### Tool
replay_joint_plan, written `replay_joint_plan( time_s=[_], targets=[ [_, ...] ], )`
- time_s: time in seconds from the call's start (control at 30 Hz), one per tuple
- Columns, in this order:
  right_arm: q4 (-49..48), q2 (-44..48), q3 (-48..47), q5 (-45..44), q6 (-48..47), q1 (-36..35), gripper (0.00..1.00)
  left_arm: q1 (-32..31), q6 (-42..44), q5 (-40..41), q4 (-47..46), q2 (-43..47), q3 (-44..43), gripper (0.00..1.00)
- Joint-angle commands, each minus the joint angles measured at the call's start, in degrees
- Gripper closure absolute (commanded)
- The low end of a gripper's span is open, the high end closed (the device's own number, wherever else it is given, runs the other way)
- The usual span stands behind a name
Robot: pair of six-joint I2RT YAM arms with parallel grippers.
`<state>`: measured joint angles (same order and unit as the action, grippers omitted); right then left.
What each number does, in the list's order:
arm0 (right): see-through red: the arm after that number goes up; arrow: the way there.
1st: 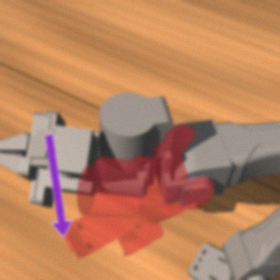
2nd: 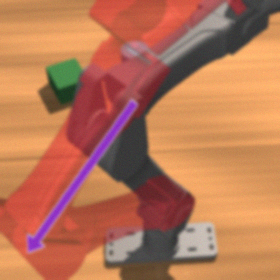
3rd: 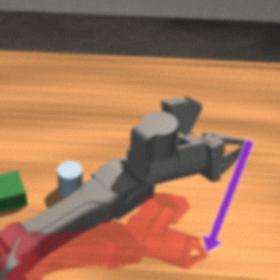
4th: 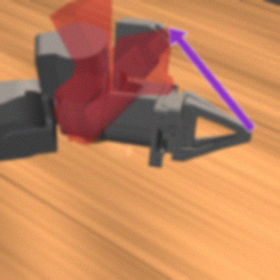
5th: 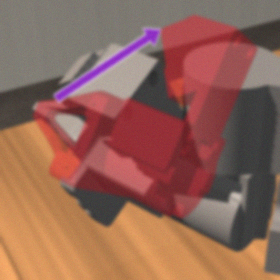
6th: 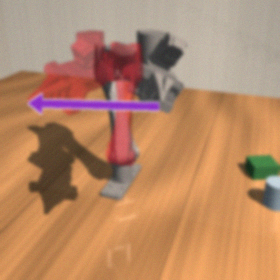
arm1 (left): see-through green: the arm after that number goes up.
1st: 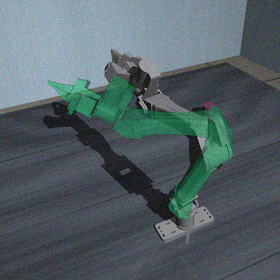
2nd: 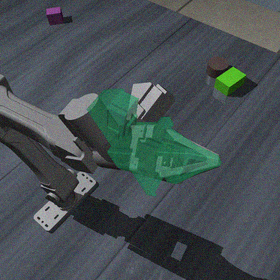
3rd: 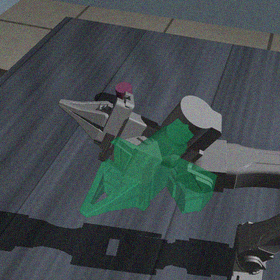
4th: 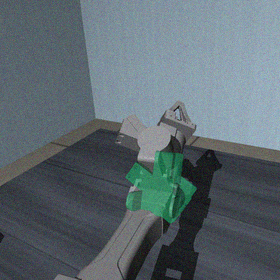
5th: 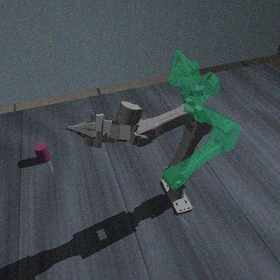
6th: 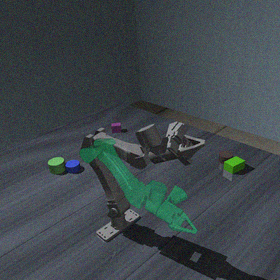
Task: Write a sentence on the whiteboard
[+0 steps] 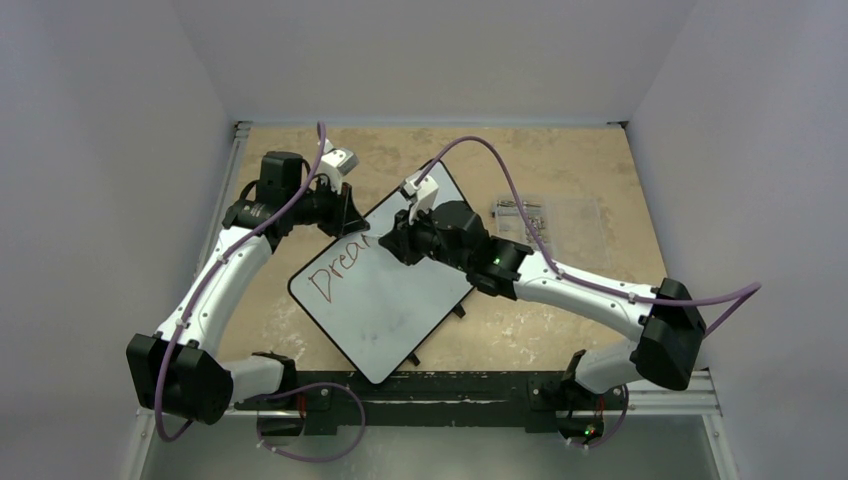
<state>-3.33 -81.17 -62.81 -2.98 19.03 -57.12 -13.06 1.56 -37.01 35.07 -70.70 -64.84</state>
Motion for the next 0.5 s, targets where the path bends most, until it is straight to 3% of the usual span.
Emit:
replay_joint_plan(
  time_s=[0.0,0.47],
  targets=[
    [1.71,-0.18,-2.18,-3.94,-0.80,1.27,1.00,-1.35,2.92,-1.43,-0.30,1.17,-1.26,1.00],
    [0.98,1.60,2.64,-1.40,1.30,1.93,1.00,-1.35,2.97,-1.41,-0.26,1.15,-1.24,1.00]
  ],
)
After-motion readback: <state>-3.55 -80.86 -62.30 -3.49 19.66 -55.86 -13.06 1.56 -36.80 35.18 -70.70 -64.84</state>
